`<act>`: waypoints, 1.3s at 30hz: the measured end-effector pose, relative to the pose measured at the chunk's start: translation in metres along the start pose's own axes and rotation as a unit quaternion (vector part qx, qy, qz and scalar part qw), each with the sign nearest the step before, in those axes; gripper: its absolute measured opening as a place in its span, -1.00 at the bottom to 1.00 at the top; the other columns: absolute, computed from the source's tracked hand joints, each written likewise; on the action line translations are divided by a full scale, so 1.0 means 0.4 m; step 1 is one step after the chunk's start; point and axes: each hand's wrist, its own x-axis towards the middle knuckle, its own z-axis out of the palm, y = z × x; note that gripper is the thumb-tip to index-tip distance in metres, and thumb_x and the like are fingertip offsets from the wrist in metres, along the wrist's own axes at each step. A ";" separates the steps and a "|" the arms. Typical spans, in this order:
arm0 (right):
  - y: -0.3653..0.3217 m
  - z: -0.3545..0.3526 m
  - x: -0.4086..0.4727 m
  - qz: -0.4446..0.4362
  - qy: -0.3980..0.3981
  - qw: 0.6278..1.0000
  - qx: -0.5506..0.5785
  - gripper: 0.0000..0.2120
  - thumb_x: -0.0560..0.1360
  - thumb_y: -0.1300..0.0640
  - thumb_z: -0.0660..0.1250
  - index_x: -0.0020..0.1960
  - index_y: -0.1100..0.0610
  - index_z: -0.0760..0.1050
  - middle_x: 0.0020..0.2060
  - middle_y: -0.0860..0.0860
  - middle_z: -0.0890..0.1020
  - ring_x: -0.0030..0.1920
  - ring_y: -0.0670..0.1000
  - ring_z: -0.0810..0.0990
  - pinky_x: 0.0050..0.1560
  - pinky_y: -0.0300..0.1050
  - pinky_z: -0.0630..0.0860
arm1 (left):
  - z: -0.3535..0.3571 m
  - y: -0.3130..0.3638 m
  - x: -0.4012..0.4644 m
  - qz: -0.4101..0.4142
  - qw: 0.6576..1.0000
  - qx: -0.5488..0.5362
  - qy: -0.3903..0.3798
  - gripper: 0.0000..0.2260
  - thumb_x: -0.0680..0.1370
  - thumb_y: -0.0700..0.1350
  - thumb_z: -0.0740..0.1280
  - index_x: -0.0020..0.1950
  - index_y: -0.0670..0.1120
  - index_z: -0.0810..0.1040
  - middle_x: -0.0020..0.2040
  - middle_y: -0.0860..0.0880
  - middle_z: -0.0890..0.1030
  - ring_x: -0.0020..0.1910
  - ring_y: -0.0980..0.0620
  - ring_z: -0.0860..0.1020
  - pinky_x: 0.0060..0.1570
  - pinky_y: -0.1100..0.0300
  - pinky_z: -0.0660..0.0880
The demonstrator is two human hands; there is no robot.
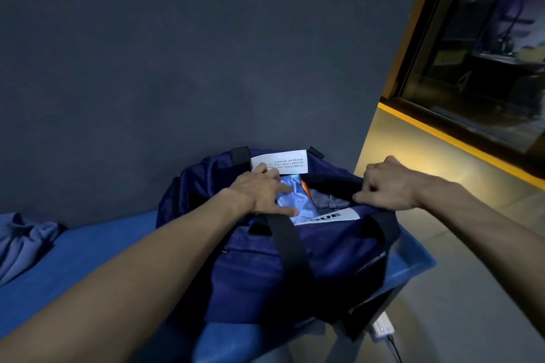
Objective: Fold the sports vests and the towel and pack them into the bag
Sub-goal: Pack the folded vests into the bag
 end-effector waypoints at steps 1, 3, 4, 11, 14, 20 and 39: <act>-0.007 -0.002 -0.005 -0.005 0.002 1.000 -0.015 -0.50 0.63 -0.17 0.12 -0.38 0.07 0.41 -0.22 0.09 0.63 -0.06 -0.02 0.49 0.25 0.01 0.20 | 0.002 -0.001 0.001 0.002 1.000 -0.001 0.000 -0.38 0.49 0.49 0.17 0.48 0.24 0.39 0.39 0.02 0.40 0.34 -0.08 0.28 0.32 -0.09 0.38; -0.050 0.015 -0.005 -0.031 -0.023 0.999 0.000 -0.49 0.63 -0.21 0.12 -0.29 0.10 0.55 -0.11 0.06 0.63 0.04 -0.12 0.37 0.17 -0.04 0.14 | 0.005 -0.001 0.002 0.008 1.000 0.002 0.004 -0.37 0.50 0.49 0.16 0.48 0.23 0.40 0.39 0.01 0.39 0.32 -0.09 0.28 0.31 -0.09 0.38; -0.081 0.024 -0.002 -0.049 -0.033 0.998 0.032 -0.49 0.63 -0.24 0.14 -0.23 0.08 0.62 -0.10 0.01 0.63 0.07 -0.14 0.34 0.18 -0.05 0.13 | 0.007 0.000 0.002 0.010 1.000 0.003 0.004 -0.37 0.50 0.49 0.14 0.49 0.22 0.40 0.40 0.01 0.39 0.32 -0.09 0.27 0.32 -0.08 0.37; -0.195 0.035 0.007 -0.039 -0.093 0.993 0.065 -0.34 0.50 -0.54 0.03 -0.26 0.03 0.46 -0.22 -0.11 0.53 -0.11 0.01 0.47 0.15 0.05 0.25 | -0.047 -0.020 -0.014 0.057 0.991 -0.117 -0.003 -0.40 0.56 0.37 0.23 0.55 0.15 0.36 0.51 0.02 0.35 0.50 -0.05 0.23 0.50 -0.01 0.21; -0.210 0.011 -0.004 -0.013 -0.191 0.981 0.018 -0.24 0.47 -0.58 -0.12 0.12 -0.11 0.63 0.58 -0.10 0.24 0.39 0.12 0.39 0.43 0.16 0.13 | -0.116 -0.060 -0.058 0.108 0.990 -0.094 -0.004 -0.39 0.48 0.24 0.47 0.49 0.16 0.43 0.35 0.06 0.42 0.32 0.03 0.34 0.40 0.17 0.27; -0.233 0.013 0.000 -0.017 -0.206 0.978 0.018 -0.33 0.40 -0.55 0.24 -0.16 0.08 0.64 0.22 -0.02 0.53 0.14 0.11 0.56 0.33 0.16 0.38 | -0.101 -0.065 -0.136 0.037 0.979 -0.067 -0.190 -0.27 0.43 0.04 0.59 0.54 0.14 0.36 -0.15 0.18 0.46 -0.03 0.08 0.45 -0.01 0.32 0.32; -0.236 -0.033 -0.047 -0.220 -0.125 0.947 0.197 -0.72 0.57 -0.10 0.42 -0.31 -0.27 0.52 -0.35 -0.18 0.54 -0.26 -0.16 0.48 -0.03 -0.24 0.38 | -0.084 -0.081 -0.084 0.024 0.970 -0.085 -0.226 -0.20 0.46 0.09 0.56 0.61 0.09 0.26 0.04 0.09 0.50 0.08 0.13 0.41 0.12 0.30 0.31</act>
